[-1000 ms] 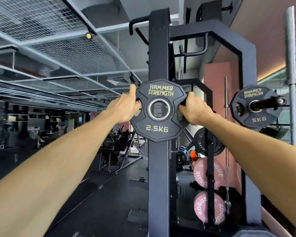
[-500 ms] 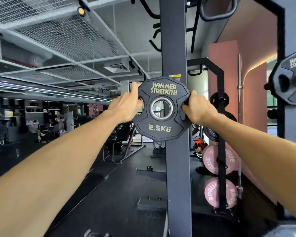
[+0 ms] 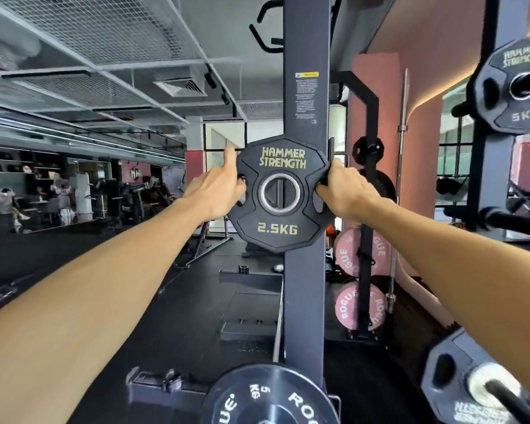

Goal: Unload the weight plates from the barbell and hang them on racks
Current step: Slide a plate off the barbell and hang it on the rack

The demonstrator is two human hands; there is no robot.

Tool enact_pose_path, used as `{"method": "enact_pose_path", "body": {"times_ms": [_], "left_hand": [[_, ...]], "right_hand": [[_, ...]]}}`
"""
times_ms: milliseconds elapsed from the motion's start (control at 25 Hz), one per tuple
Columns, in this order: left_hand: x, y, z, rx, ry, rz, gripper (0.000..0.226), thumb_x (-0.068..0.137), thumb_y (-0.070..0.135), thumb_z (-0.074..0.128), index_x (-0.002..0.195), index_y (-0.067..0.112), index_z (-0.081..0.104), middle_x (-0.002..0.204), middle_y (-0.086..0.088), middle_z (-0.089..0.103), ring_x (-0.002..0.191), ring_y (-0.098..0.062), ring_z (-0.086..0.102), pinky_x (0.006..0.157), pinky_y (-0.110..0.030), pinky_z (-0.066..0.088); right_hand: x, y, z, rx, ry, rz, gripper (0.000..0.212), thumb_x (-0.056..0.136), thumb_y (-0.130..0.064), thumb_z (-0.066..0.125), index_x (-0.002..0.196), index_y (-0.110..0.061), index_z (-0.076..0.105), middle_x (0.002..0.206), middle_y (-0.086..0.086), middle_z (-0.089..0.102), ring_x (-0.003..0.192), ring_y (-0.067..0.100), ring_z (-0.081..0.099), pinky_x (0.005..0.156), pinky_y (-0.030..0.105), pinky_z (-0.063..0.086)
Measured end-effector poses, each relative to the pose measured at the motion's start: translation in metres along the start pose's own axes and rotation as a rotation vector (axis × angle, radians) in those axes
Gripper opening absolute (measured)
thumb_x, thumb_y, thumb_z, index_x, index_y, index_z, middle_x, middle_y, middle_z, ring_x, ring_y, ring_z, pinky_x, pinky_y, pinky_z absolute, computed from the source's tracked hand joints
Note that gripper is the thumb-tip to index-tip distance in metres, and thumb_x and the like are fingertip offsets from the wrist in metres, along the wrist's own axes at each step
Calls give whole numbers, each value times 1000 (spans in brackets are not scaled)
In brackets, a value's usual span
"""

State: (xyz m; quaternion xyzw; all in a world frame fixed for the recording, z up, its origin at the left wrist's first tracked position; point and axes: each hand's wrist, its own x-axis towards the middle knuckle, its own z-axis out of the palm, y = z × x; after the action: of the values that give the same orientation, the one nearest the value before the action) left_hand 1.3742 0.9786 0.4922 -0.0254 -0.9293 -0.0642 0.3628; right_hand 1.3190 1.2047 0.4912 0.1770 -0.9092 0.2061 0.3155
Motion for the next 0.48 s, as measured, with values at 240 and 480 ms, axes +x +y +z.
{"method": "enact_pose_path", "body": {"times_ms": [240,480], "left_hand": [[-102,-21,78,-12,2,42,27,102,23,41,119,11,23,68,-12,58,54,-29,51,47,-33,31],[-215,-38,164,-26,15,38,29,102,25,39,121,14,20,72,-13,61,61,-33,59,54,-37,40]], "right_hand": [[-105,14,79,-11,7,22,23,95,-26,48,101,-7,36,112,23,58,99,43,56,74,40,40],[-219,31,163,-35,-7,19,24,95,-26,47,105,-7,37,111,20,59,87,36,51,74,40,41]]}}
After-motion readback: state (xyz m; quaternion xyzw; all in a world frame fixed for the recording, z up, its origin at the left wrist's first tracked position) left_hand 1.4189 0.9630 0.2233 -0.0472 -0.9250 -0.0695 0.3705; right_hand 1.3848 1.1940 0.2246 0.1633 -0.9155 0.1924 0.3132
